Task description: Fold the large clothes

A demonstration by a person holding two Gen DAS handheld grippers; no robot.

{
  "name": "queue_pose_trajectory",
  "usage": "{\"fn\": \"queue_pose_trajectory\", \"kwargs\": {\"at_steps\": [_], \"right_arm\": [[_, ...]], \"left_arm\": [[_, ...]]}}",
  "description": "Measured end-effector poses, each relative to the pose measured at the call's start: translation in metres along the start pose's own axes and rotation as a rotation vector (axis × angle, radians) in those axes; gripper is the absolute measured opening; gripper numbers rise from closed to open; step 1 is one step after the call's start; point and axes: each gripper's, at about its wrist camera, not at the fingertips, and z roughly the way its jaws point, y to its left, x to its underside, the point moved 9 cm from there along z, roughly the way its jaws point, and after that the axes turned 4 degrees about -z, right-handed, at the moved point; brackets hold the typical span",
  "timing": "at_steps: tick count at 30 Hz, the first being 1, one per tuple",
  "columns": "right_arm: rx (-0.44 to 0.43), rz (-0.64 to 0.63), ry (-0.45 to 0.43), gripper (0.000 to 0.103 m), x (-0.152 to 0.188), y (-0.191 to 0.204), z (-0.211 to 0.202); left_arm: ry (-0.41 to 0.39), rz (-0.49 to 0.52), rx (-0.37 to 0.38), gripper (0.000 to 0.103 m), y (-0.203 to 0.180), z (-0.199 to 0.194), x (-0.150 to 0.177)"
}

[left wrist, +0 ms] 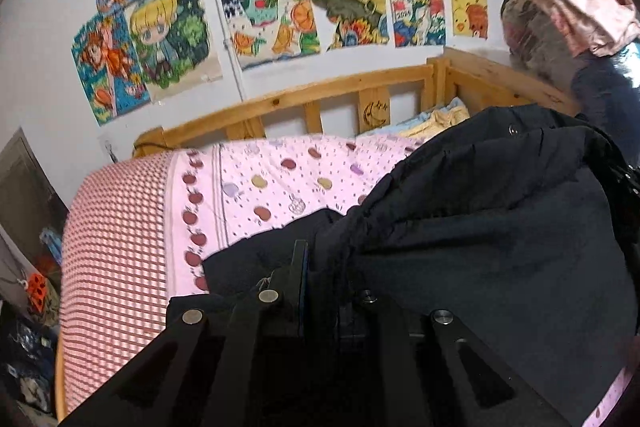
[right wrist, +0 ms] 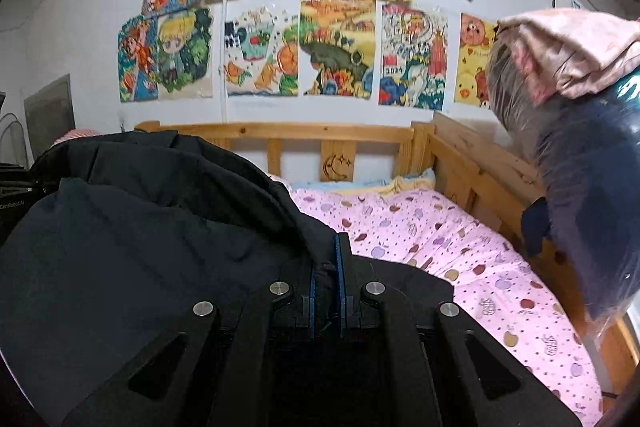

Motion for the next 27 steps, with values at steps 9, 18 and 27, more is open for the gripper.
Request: {"fn": "queue_pose_trajectory", "kwargs": {"at_steps": [9, 18, 27], "right_arm": [[0.017, -0.068, -0.007, 0.011, -0.001, 0.011, 0.005], [-0.033, -0.091, -0.098, 0.058, -0.018, 0.011, -0.043], [-0.209, -0.112, -0.009, 0.071, 0.027, 0.028, -0.086]], "left_arm": [[0.008, -0.033, 0.022, 0.014, 0.002, 0.012, 0.007], [-0.094, -0.079, -0.001, 0.087, 0.017, -0.021, 0.0], [-0.148, -0.056, 0.143, 0.091, 0.001, -0.069, 0.017]]}}
